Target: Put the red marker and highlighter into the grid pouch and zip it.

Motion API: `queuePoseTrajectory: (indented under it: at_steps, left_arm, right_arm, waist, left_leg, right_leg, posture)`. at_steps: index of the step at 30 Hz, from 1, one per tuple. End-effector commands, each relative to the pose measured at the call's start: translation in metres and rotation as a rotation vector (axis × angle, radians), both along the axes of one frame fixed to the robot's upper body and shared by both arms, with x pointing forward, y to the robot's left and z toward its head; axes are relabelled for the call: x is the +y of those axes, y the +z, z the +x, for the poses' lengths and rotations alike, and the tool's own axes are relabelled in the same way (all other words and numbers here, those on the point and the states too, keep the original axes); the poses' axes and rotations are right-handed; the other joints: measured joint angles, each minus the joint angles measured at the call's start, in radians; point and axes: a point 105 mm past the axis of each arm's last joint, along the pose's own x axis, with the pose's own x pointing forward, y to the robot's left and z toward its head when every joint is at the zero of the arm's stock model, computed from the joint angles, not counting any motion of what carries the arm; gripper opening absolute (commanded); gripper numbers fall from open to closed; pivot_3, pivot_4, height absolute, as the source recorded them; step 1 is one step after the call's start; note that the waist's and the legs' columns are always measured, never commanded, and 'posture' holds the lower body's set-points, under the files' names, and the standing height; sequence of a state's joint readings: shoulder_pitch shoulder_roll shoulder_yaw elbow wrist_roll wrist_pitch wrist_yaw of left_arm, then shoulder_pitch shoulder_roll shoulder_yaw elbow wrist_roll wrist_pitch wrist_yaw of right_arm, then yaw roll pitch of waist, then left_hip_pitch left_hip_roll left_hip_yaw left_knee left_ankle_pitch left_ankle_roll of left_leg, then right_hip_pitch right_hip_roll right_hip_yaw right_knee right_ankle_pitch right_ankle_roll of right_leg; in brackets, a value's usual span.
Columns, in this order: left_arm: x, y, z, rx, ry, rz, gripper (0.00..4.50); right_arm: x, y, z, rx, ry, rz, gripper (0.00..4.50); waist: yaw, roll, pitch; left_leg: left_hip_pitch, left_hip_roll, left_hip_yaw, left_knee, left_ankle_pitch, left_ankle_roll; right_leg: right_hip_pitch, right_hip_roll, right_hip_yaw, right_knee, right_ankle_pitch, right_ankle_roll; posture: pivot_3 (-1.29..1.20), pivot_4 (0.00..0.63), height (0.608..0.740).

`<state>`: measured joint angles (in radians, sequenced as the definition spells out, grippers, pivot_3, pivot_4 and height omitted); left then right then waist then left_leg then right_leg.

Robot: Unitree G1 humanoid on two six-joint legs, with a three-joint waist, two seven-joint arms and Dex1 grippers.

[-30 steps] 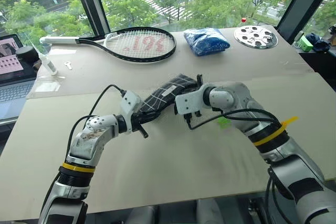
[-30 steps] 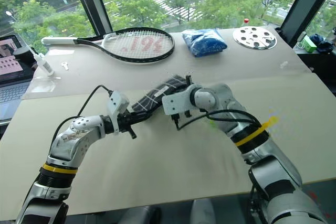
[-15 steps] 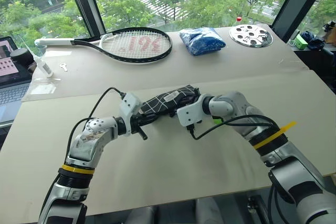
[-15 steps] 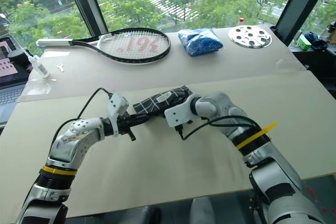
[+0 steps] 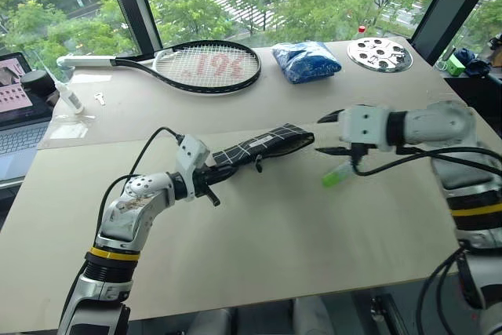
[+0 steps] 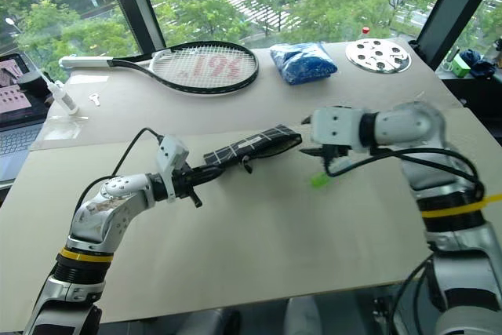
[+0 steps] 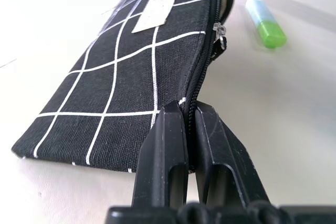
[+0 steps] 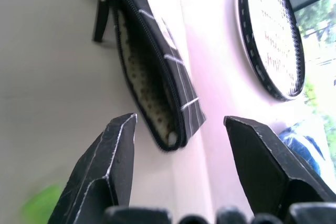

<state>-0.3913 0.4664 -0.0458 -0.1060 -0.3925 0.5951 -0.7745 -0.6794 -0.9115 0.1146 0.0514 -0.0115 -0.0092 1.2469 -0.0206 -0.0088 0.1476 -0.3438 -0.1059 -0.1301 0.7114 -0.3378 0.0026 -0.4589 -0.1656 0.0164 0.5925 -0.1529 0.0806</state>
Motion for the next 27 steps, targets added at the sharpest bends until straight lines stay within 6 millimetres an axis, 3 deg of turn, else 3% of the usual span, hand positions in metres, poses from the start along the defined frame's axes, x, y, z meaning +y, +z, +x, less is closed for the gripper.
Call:
queuePoseTrajectory:
  at_steps: [1,7,11,18,27]
  left_arm:
    - [-0.001,0.012,-0.001,-0.036,-0.009,-0.019,0.00]
    - [-0.001,0.012,-0.001,-0.034,-0.018,-0.020,0.00]
    - [-0.002,0.013,-0.002,-0.033,-0.023,-0.020,0.00]
    - [0.000,0.013,-0.004,-0.031,-0.020,-0.017,0.00]
    - [0.004,0.014,-0.006,-0.036,0.007,-0.015,0.00]
  right_arm:
    - [-0.022,-0.007,-0.010,0.025,-0.005,-0.081,2.99]
    - [-0.046,-0.045,0.002,0.081,-0.025,-0.168,2.99]
    - [-0.056,-0.059,0.018,0.066,-0.033,-0.228,2.99]
    - [-0.047,-0.065,0.040,0.060,0.002,-0.256,2.99]
    - [-0.039,-0.083,0.036,0.237,0.118,-0.419,2.99]
  waist:
    - [0.002,0.000,0.000]
    - [0.000,-0.001,0.000]
    - [0.001,-0.001,0.000]
    - [-0.001,-0.001,0.001]
    - [-0.004,-0.001,0.001]
  left_leg:
    - [0.000,0.000,0.001,0.000,0.000,0.000]
    - [0.003,0.001,0.004,0.000,0.000,0.000]
    - [0.004,0.001,0.005,0.000,0.000,0.000]
    - [0.005,0.001,0.005,-0.001,0.000,0.000]
    - [0.005,0.001,0.005,-0.001,0.000,0.000]
  right_leg:
    - [0.000,0.000,0.000,0.000,0.000,0.000]
    - [0.001,0.000,0.001,0.001,0.000,0.000]
    - [0.001,0.000,0.002,0.000,0.000,-0.001]
    - [0.001,0.000,0.002,0.000,0.001,-0.001]
    - [0.002,0.000,0.002,0.000,0.001,-0.001]
  posture:
    - [0.00,0.150,0.740]
    - [0.00,0.150,0.740]
    - [0.00,0.150,0.740]
    - [0.00,0.150,0.740]
    - [0.00,0.150,0.740]
